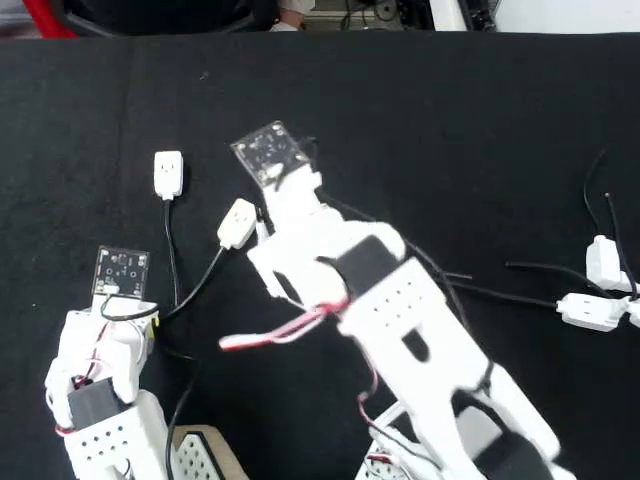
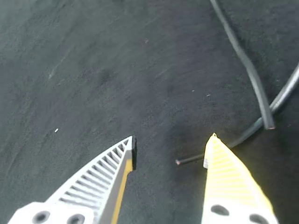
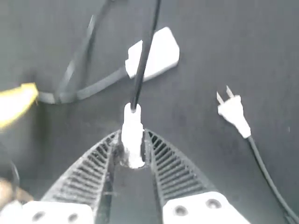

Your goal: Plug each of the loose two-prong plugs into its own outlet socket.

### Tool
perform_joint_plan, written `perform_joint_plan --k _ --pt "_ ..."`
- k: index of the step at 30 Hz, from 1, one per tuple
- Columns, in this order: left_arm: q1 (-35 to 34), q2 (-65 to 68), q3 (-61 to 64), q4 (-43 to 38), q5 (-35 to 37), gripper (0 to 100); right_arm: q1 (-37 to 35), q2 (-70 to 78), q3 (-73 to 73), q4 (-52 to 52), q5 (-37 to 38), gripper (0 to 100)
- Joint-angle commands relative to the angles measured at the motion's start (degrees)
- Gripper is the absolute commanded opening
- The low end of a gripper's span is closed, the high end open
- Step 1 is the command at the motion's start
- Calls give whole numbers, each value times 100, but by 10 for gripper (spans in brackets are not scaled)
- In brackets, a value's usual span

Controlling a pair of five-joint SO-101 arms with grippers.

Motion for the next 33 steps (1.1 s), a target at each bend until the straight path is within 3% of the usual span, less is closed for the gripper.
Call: perform_joint_plan --k 1,4,10,15,24,33 --pt "321 -44 57 -141 44 245 -255 -629 673 -1134 -264 11" --pt "374 -44 -31 -466 334 245 -677 -945 1235 -1363 -202 11" --pt "356 -35 -163 -1749 2031 245 -1275 -1938 2018 -1363 316 11" --pt "470 -35 -804 -1732 2840 245 -1345 -2800 2580 -1477 510 11" --pt "2862 -35 -1569 -1055 3138 245 -1354 -3749 4259 -3490 510 11" --pt "4189 -35 -2088 -387 3103 245 -1319 -4391 4488 -3332 510 11"
